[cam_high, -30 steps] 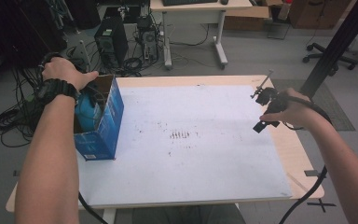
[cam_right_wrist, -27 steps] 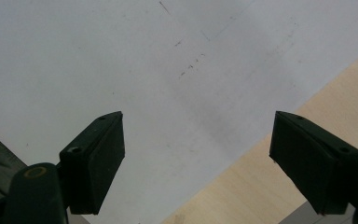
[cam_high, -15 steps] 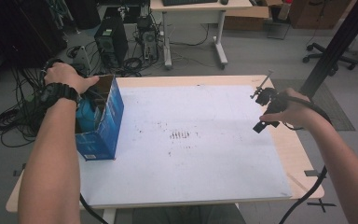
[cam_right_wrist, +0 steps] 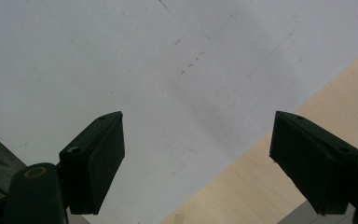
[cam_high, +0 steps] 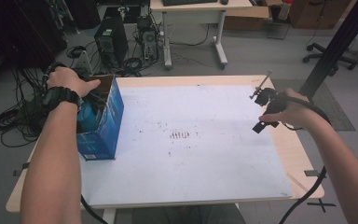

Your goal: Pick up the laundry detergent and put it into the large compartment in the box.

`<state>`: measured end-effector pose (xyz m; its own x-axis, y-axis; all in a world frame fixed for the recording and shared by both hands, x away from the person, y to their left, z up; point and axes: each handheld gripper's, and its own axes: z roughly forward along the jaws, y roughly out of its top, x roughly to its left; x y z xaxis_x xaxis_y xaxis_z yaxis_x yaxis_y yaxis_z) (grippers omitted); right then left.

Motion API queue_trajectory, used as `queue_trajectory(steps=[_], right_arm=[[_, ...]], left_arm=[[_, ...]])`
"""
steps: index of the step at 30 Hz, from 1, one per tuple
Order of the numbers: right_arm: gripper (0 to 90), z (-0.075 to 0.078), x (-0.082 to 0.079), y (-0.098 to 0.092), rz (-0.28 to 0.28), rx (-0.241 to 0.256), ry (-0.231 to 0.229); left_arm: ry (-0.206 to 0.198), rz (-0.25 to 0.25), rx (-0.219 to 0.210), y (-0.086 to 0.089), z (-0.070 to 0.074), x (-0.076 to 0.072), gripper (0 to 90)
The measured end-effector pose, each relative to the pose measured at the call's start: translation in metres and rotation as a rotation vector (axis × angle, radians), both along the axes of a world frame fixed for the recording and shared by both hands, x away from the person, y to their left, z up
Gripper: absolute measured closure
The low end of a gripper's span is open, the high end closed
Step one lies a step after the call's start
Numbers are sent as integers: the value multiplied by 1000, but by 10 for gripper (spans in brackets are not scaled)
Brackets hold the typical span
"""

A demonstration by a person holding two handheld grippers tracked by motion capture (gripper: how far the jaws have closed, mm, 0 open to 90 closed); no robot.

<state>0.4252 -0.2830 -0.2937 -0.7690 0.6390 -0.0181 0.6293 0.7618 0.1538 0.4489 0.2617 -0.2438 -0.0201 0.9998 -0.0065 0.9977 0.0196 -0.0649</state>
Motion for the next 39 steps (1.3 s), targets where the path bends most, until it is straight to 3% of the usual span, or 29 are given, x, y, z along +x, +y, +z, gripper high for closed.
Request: queue_trajectory(steps=[12, 39], right_arm=[[181, -1, -1, 2, 2, 0, 3], [181, -6, -1, 0, 1, 2, 10]], left_arm=[[6, -1, -12, 1, -11, -1, 374], [10, -6, 8, 2, -32, 2, 374]])
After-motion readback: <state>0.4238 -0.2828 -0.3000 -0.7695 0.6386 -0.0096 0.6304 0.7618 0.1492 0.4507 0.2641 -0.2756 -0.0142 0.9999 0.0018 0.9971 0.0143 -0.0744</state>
